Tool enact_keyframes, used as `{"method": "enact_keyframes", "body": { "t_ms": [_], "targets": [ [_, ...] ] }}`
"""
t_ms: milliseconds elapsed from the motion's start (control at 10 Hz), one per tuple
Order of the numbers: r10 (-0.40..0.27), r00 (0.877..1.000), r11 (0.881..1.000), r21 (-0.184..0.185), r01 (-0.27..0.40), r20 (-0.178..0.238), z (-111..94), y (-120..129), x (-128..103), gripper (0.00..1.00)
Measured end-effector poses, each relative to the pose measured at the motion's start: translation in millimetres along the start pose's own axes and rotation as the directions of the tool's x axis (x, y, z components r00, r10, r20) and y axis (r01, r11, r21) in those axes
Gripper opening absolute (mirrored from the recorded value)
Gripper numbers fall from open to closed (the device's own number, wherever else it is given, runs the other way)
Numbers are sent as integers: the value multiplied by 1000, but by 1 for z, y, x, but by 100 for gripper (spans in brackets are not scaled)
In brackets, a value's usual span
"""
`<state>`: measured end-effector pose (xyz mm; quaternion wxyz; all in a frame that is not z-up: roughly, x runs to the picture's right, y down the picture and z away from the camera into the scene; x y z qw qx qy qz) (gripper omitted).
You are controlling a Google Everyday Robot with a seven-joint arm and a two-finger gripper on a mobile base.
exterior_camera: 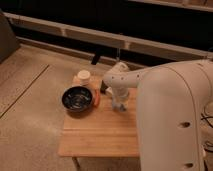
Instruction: Wipe the white sponge on the table
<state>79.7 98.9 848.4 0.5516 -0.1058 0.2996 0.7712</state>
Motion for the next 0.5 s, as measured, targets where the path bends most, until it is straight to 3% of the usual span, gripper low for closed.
{"method": "enact_keyframes", "body": {
  "t_ms": [200,500],
  "targets": [
    [-57,998,997,-44,57,0,-1,21,15,15],
    [-111,993,987,-122,106,-36,-3,48,51,15]
  ]
}}
